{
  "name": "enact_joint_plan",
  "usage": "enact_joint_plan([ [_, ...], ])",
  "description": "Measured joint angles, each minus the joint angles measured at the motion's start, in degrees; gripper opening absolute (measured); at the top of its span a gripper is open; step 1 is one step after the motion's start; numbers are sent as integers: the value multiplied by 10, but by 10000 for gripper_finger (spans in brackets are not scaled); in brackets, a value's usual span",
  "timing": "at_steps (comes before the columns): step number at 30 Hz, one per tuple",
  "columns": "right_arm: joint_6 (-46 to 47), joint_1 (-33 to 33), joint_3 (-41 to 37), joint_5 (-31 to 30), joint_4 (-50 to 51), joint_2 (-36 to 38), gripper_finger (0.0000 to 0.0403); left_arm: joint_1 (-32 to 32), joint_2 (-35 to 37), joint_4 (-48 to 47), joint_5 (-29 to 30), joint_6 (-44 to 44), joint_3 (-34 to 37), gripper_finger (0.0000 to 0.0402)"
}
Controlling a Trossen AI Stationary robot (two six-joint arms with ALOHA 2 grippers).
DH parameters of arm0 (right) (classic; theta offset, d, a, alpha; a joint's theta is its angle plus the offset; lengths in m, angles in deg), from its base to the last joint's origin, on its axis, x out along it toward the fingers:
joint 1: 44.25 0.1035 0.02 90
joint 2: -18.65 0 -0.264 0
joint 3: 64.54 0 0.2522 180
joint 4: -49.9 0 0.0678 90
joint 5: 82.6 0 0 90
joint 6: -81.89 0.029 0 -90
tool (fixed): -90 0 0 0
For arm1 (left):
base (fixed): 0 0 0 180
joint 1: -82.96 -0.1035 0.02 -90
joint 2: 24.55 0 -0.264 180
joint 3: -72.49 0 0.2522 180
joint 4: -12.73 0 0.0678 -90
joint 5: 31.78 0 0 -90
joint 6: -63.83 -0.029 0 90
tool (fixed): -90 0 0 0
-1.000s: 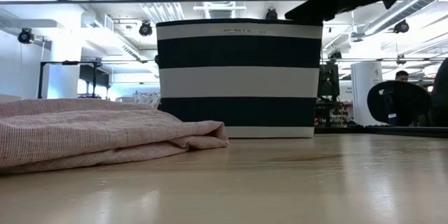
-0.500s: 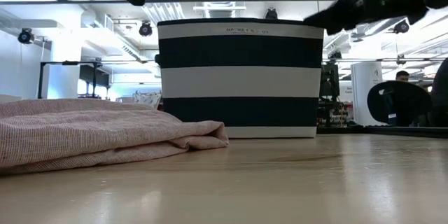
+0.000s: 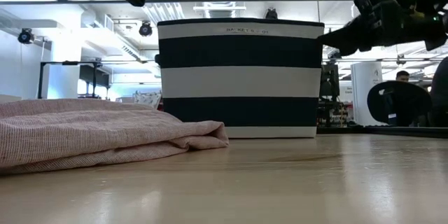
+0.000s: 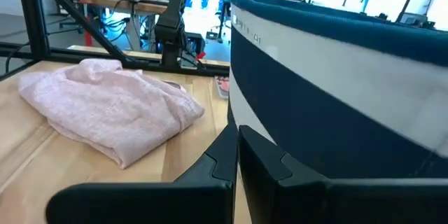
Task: Sort clothes
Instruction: Put the pink long sleeve into the blue laundry bin
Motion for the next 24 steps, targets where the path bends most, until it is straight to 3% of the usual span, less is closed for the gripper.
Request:
enact_joint_plan([
  [10, 13, 0, -56, 0, -25, 38, 0, 0, 0, -104, -1, 97, 0, 259],
  [24, 42, 0, -84, 0, -32, 65, 0, 8, 0, -356, -1, 386, 0, 268],
])
